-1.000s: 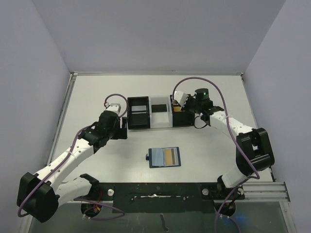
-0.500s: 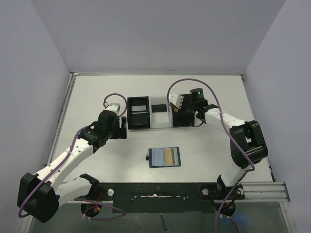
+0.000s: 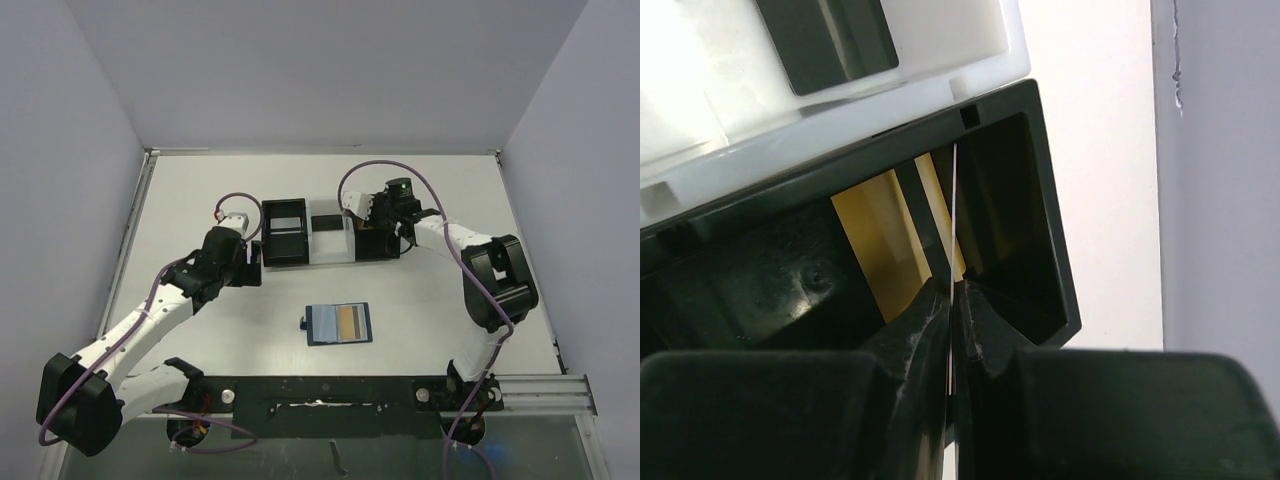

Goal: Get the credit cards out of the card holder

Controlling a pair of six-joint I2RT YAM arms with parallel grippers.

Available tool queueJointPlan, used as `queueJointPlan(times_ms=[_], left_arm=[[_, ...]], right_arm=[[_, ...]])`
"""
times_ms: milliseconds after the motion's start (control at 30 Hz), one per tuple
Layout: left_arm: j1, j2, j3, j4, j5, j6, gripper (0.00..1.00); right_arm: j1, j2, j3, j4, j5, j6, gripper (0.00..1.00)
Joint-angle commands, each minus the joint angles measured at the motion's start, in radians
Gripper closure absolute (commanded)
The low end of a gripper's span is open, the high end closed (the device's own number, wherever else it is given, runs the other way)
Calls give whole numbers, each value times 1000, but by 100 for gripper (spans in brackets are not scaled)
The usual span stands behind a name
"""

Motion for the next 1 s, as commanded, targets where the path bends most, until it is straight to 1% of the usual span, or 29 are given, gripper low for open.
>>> queueJointPlan(times_ms=[0, 200, 333, 367, 433, 667, 833, 967], left_arm=[[9, 4, 25, 41, 16, 14, 27], [10, 9, 26, 41, 20, 16, 27], [13, 12, 26, 41, 24, 16, 27], [13, 12, 27, 40, 23, 16, 27], [15, 11, 26, 40, 23, 16, 27], [15, 7, 25, 35, 14, 15, 26], [15, 15, 25, 38, 23, 15, 26], [15, 20, 25, 38, 33, 15, 26]], right_arm=[[-2, 37, 55, 51, 45, -67, 97], [1, 76, 90, 41, 78, -110, 97], [13, 98, 94, 15, 98, -133, 94], [16, 96, 87, 17, 98, -129, 93], [21, 92, 68, 31, 97, -110, 87], [30, 105, 78, -19, 112, -99, 82], [22, 71, 66, -32, 92, -82, 74], [14, 54, 61, -60, 85, -76, 72]])
